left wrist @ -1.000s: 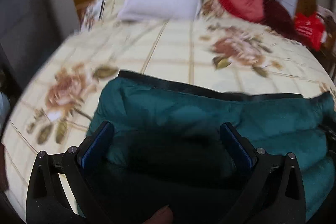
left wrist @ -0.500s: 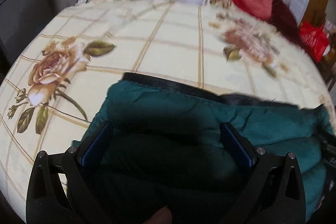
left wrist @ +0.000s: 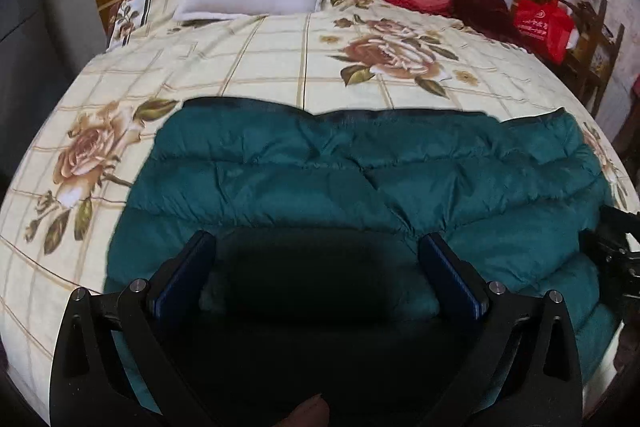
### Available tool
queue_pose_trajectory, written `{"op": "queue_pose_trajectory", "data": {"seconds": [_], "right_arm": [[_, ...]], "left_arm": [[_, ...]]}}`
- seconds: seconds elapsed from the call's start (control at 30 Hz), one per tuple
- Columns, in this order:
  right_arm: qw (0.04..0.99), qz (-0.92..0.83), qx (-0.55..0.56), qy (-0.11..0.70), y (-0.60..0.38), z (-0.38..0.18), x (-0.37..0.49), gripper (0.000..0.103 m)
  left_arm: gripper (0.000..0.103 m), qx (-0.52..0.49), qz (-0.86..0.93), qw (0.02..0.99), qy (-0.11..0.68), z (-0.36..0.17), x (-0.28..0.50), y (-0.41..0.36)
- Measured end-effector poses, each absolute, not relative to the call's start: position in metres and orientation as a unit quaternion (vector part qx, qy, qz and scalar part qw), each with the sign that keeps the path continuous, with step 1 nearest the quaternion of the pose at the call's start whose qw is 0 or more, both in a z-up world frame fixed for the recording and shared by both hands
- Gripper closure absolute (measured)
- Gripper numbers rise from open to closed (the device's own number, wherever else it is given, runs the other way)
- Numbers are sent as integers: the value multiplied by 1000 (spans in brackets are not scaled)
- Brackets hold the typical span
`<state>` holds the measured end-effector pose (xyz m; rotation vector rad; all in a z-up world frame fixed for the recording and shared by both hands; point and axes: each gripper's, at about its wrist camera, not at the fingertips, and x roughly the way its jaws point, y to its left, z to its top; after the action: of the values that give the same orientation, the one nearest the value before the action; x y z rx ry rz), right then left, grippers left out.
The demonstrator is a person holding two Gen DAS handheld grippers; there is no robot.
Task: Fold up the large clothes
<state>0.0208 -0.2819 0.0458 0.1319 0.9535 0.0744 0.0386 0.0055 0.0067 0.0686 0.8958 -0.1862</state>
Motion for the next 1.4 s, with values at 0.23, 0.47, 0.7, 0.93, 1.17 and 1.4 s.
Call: {"op": "queue_pose_trajectory", "data": {"seconds": [0.23, 0.47, 0.7, 0.93, 1.17, 1.4], "right_arm": [[934, 29, 131, 330, -344, 94, -47, 0], [885, 51, 191, 422, -387, 37, -28, 0], [832, 139, 310, 439, -409, -9, -19, 0], [828, 175, 322, 424, -405, -16, -5, 0], [805, 237, 298, 454, -369, -16, 17, 0], [832, 194, 223, 469, -345, -9, 18, 4]], "left_arm": [[0, -41, -65, 914, 398, 28, 2, 96], [0, -52, -111, 890, 438, -9, -6, 147], [0, -127, -191, 844, 485, -32, 14, 151], [0, -137, -211, 837, 487, -39, 26, 147], [0, -116, -248, 827, 490, -41, 30, 127], [14, -75, -237, 849, 467, -34, 23, 113]]}}
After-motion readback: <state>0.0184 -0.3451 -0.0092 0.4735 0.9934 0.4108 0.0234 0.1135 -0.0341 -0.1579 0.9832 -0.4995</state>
